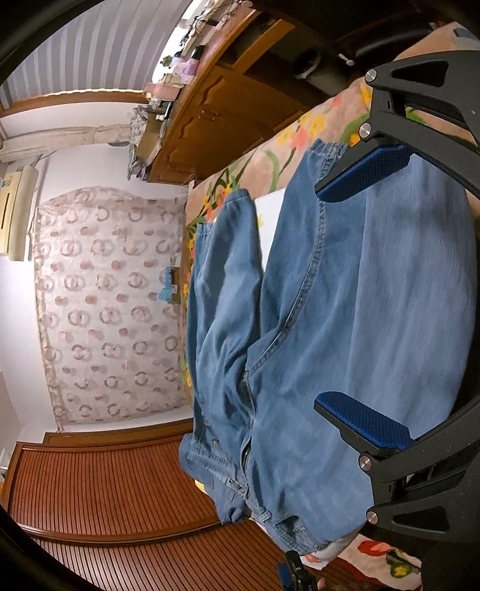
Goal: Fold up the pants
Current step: 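Lower the left tool onto the jeans waistband and close it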
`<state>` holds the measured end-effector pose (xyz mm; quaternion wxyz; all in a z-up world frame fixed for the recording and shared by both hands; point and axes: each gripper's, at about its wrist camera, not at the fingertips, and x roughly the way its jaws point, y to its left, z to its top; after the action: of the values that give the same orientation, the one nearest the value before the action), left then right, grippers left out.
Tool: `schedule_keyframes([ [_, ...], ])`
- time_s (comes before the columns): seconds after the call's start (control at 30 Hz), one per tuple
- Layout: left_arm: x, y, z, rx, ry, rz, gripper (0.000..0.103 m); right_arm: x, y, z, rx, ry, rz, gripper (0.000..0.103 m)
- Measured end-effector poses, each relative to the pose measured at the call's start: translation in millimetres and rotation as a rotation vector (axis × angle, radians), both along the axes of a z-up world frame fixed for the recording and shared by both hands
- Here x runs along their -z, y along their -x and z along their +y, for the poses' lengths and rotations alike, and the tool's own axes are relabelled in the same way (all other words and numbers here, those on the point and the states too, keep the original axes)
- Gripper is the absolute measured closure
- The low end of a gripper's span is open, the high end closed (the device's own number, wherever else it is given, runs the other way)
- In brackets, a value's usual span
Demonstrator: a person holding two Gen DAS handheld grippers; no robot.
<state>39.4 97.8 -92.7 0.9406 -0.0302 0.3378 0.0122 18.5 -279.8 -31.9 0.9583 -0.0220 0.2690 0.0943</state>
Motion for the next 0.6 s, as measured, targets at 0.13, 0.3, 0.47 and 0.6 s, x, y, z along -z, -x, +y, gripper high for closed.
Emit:
schedule_keyframes([
  [0.13,8,-1,11,-0.009,0.015,0.024,0.021,4,-1,-1,0.007,0.000,0.017,0.002],
  [0.3,23,-1,23,-0.014,0.044,0.059,0.035,4,-2,-2,0.019,0.006,0.044,0.002],
  [0.47,36,-1,31,-0.004,0.093,0.085,0.042,0,-4,-7,0.039,0.001,0.058,0.002],
  [0.6,36,-3,27,0.017,0.091,0.076,0.049,-2,-4,-7,0.051,-0.003,0.066,0.002],
])
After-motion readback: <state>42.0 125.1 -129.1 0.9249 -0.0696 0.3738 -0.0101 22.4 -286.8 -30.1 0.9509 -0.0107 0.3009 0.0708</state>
